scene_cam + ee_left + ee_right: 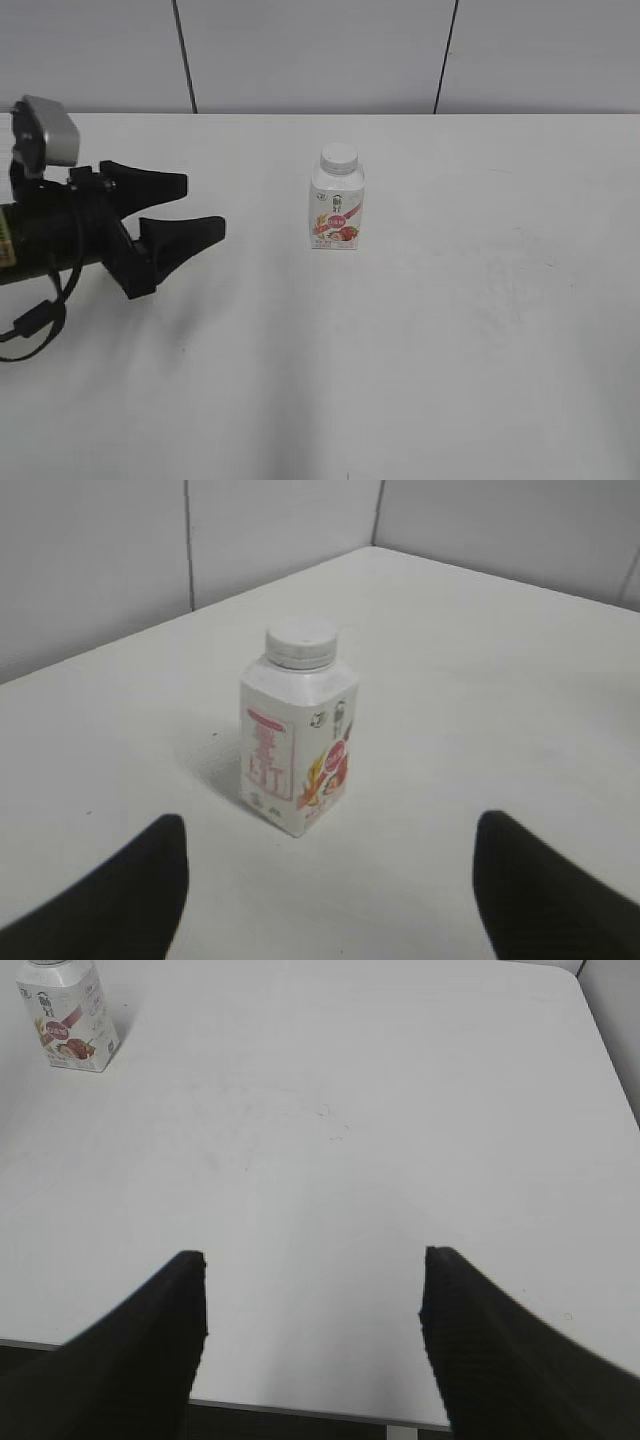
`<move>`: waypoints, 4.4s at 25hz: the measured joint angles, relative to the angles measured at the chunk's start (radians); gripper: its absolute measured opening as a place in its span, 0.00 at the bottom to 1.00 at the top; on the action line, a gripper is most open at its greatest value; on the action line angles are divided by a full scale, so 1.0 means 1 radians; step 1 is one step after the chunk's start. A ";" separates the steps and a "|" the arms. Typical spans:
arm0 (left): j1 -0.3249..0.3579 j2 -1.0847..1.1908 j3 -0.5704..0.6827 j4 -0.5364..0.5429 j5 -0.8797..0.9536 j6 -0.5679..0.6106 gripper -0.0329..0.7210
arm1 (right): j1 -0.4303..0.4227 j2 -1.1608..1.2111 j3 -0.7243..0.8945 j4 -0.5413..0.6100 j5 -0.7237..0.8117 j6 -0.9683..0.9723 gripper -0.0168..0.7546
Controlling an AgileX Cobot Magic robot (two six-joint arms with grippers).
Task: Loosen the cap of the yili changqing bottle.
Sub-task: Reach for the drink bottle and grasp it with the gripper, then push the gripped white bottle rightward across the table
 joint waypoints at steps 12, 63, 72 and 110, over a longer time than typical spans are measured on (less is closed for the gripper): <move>0.005 0.303 -0.464 0.335 -0.018 -0.262 0.86 | 0.000 0.000 0.000 0.000 0.000 0.000 0.71; -0.178 0.775 -1.161 0.541 -0.031 -0.517 0.60 | 0.000 0.000 0.000 0.000 0.000 0.000 0.71; -0.178 0.574 -0.841 0.494 -0.010 -0.401 0.60 | 0.000 0.000 0.000 0.000 0.000 0.000 0.71; -0.224 0.507 -0.461 0.315 -0.072 -0.075 0.59 | 0.000 0.000 0.000 0.000 0.000 0.000 0.71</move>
